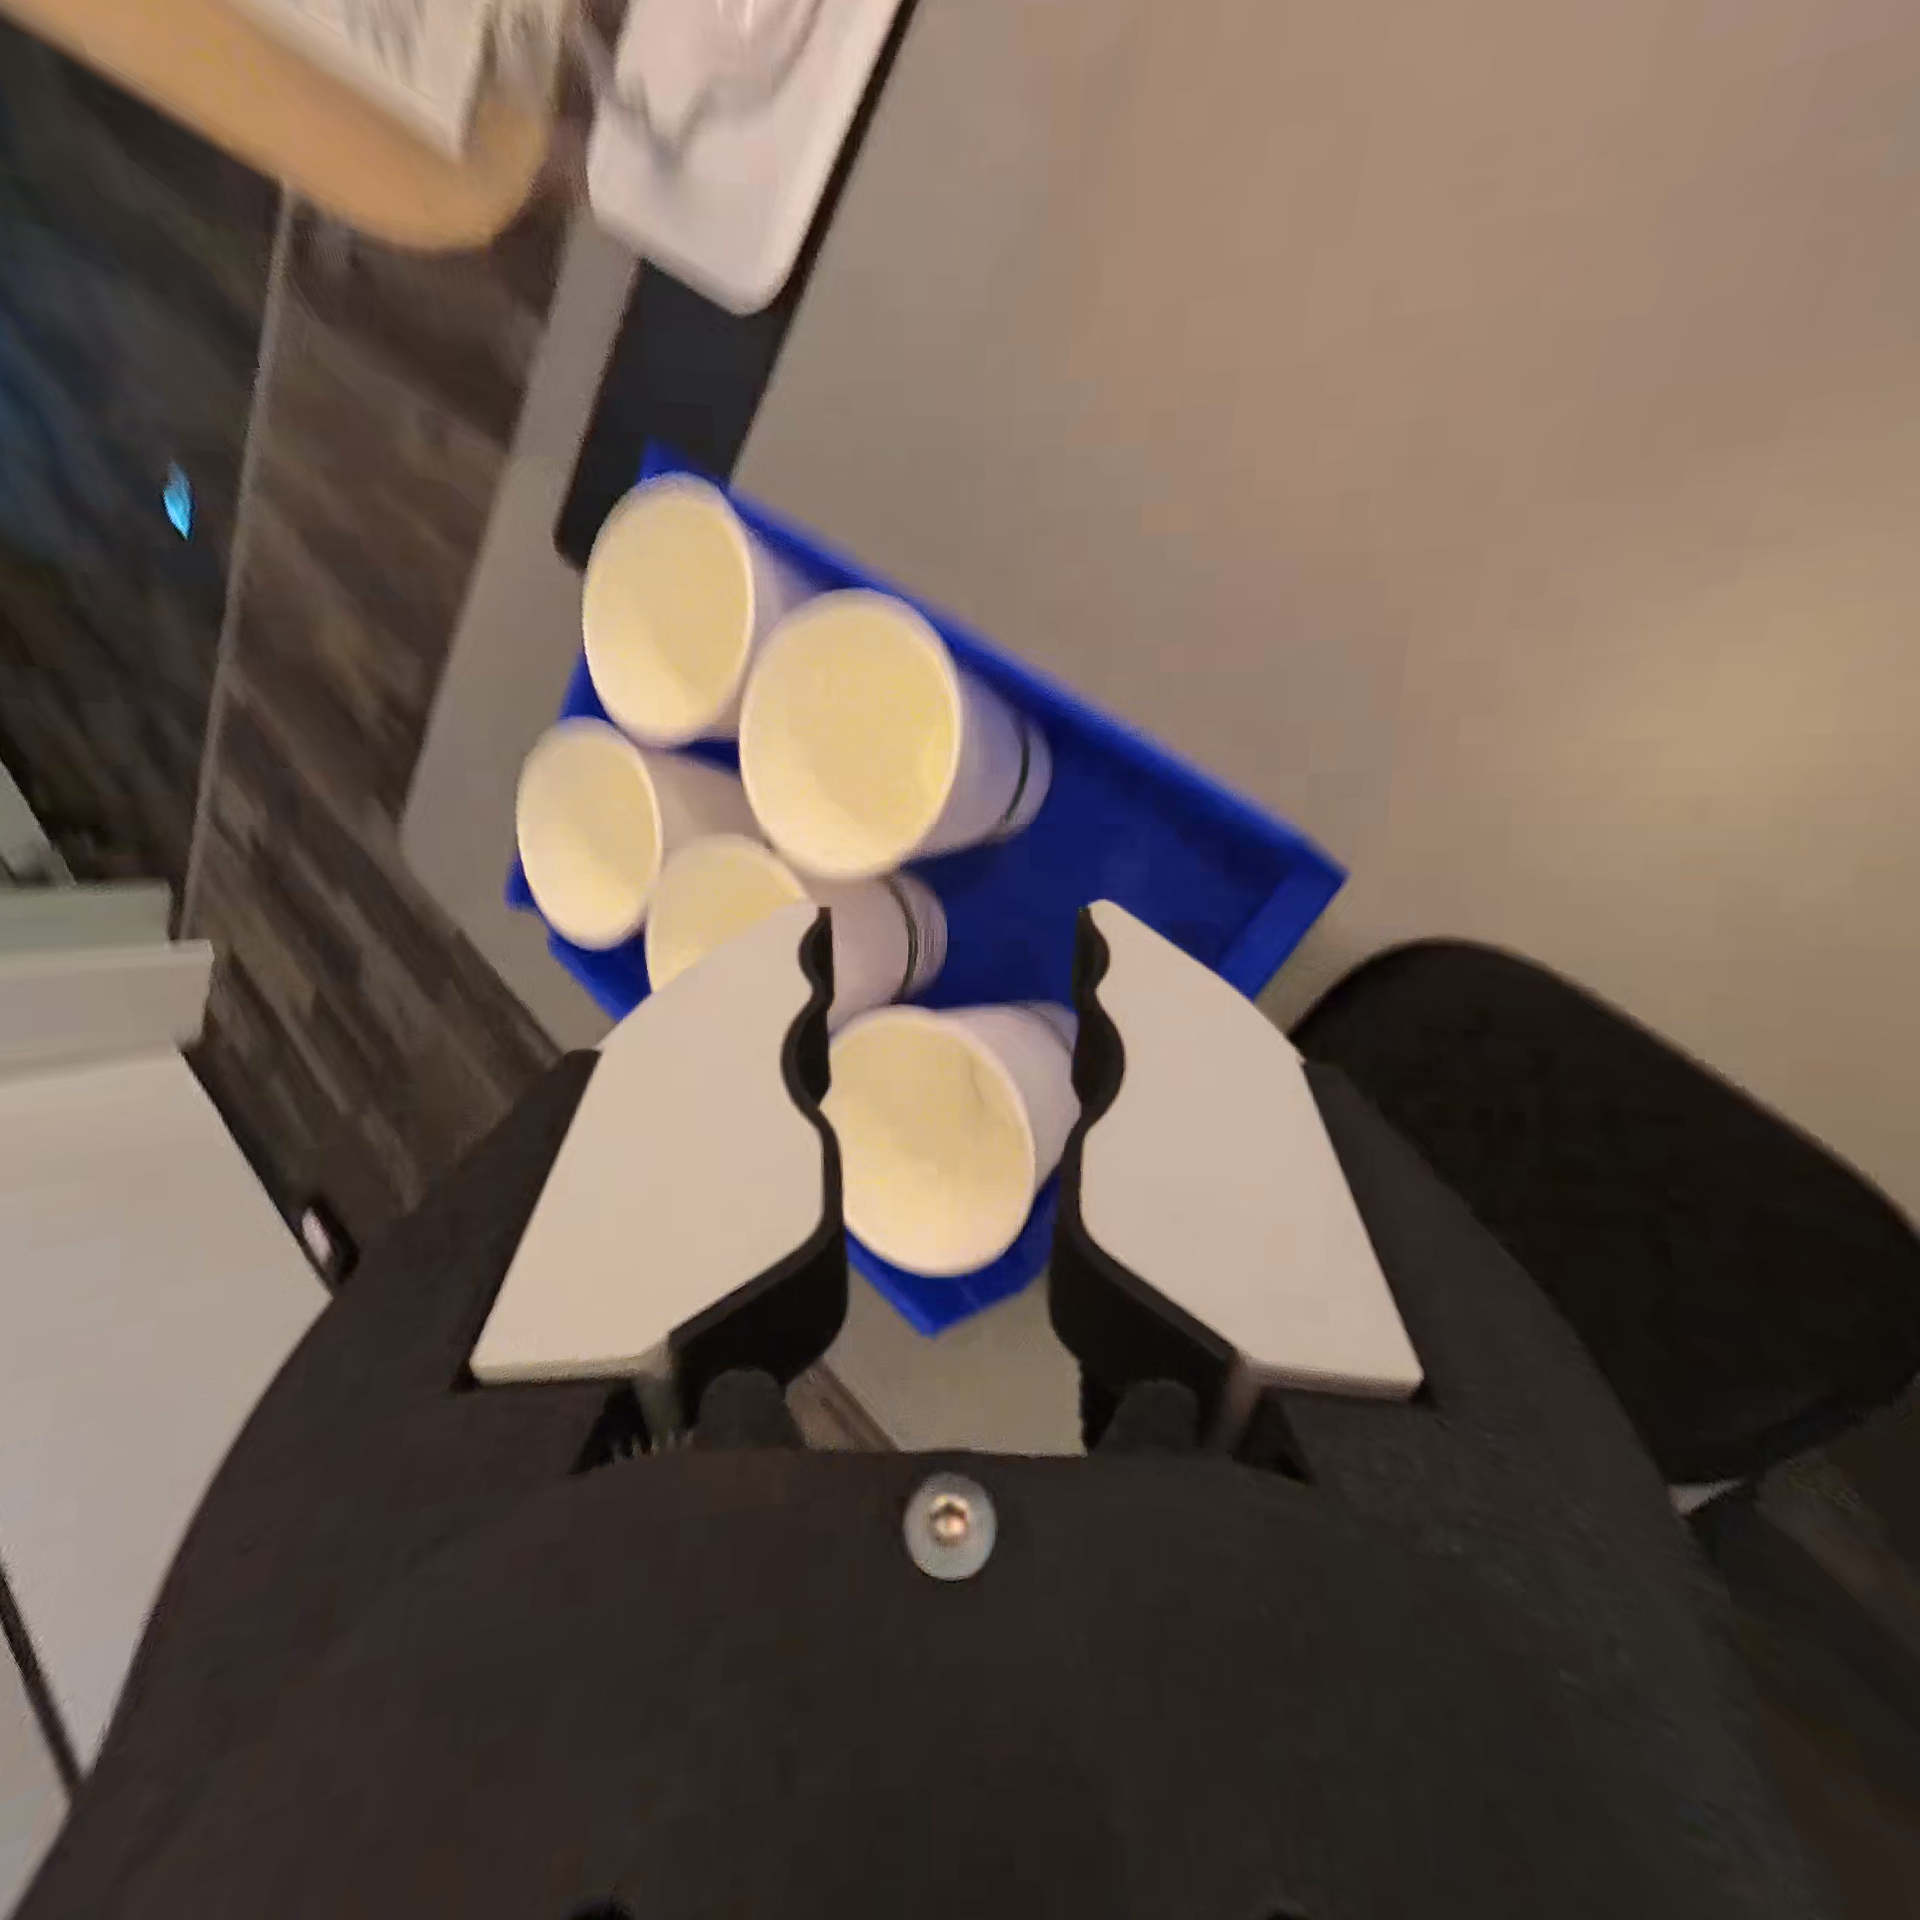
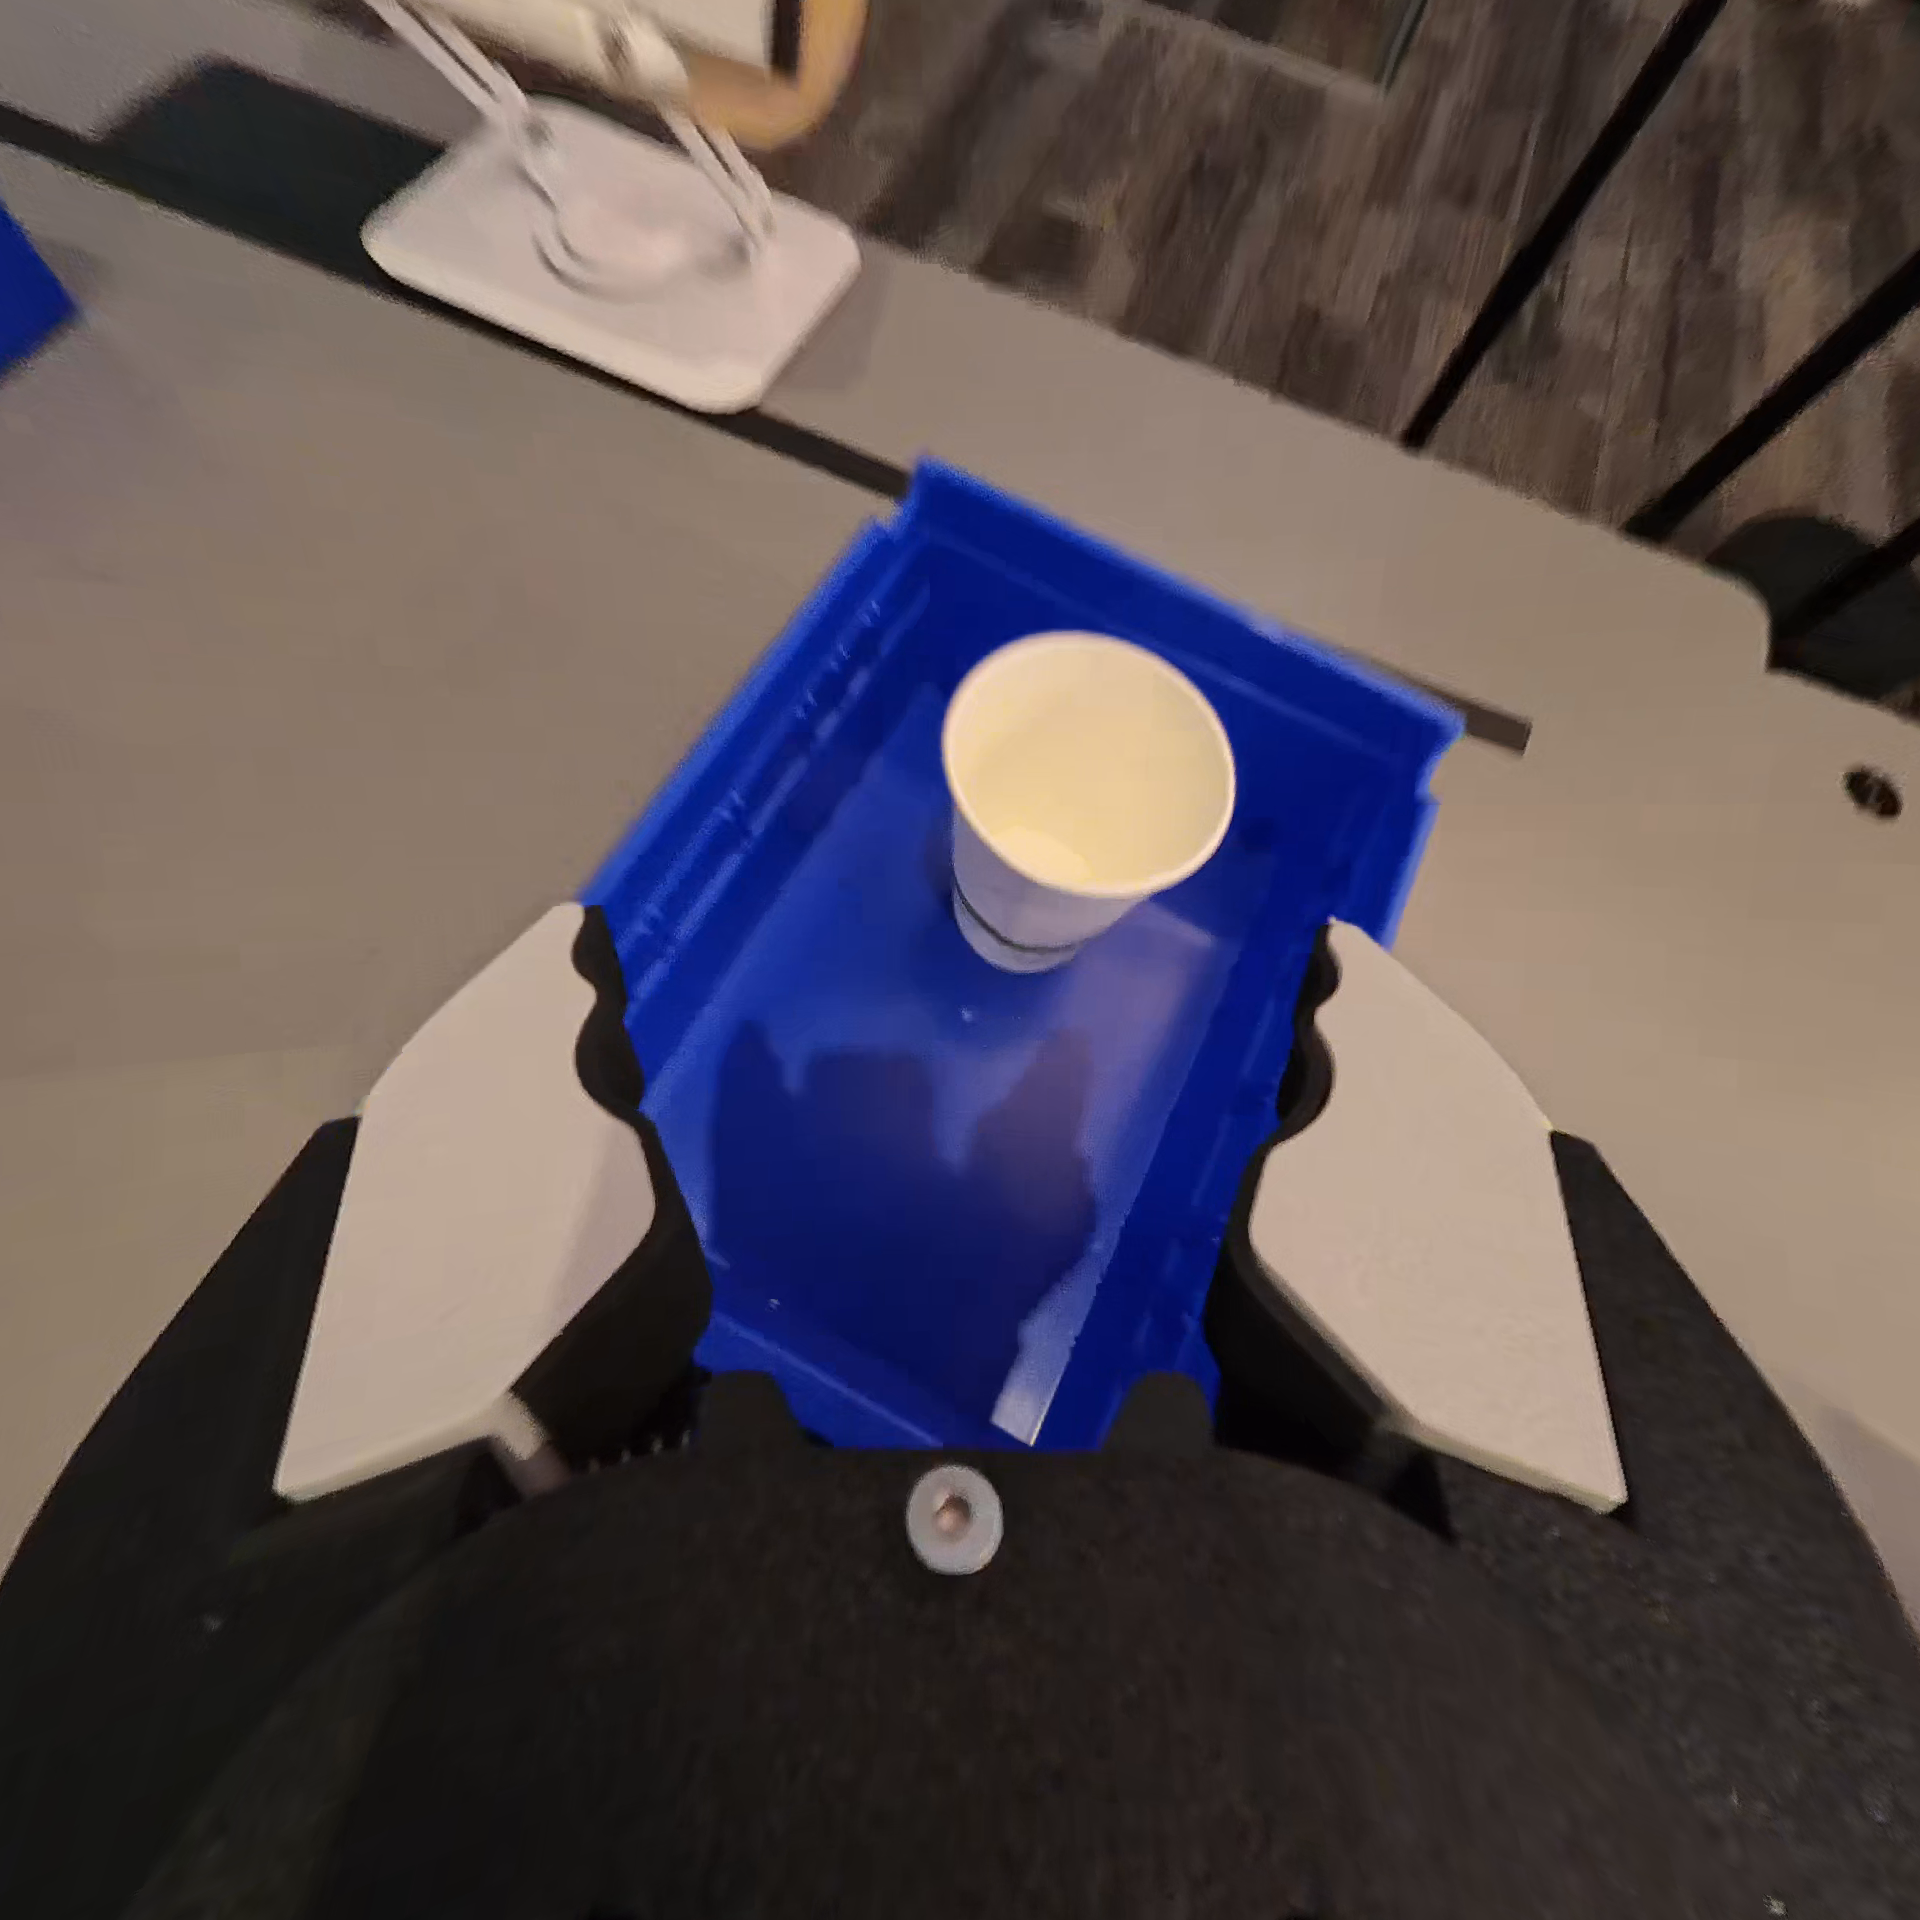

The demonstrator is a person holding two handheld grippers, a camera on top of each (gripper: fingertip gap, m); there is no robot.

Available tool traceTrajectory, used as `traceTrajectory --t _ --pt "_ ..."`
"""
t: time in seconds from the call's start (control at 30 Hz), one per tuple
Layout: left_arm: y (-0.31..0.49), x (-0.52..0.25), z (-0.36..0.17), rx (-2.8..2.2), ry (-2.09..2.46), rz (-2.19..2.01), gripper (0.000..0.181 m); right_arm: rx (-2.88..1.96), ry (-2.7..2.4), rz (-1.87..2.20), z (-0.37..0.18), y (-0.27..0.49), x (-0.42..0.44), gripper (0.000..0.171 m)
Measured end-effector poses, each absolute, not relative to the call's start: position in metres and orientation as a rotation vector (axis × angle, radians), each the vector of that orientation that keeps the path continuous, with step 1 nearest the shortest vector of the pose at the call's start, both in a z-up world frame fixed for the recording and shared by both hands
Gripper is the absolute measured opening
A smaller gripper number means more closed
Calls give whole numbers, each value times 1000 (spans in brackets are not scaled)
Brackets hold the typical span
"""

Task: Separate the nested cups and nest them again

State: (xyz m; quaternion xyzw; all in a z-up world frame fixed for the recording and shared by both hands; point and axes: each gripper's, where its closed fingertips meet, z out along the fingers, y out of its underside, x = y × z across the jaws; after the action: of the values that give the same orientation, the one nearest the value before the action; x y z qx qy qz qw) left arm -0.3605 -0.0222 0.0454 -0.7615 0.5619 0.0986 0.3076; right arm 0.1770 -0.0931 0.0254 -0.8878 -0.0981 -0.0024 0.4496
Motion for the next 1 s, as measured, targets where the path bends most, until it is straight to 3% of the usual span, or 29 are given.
traceTrajectory --t 0.17,0.43,0.63,0.83,1.0 --pt "-24 -414 -2 -2303 1376 277 41 -2019 -384 28 97 -92 139 114" --pt "-17 -437 -57 -2529 1357 353 38 -1939 -524 70 104 -80 106 110" --pt "-18 -435 -72 -2561 1407 381 5 -1964 -521 95 92 -75 115 109" --pt "-28 -440 -62 -2577 1450 437 0 -1876 -613 200 100 -78 98 107" --pt "-47 -423 -1 -2482 1513 410 0 -1569 -946 273 113 -82 36 107"
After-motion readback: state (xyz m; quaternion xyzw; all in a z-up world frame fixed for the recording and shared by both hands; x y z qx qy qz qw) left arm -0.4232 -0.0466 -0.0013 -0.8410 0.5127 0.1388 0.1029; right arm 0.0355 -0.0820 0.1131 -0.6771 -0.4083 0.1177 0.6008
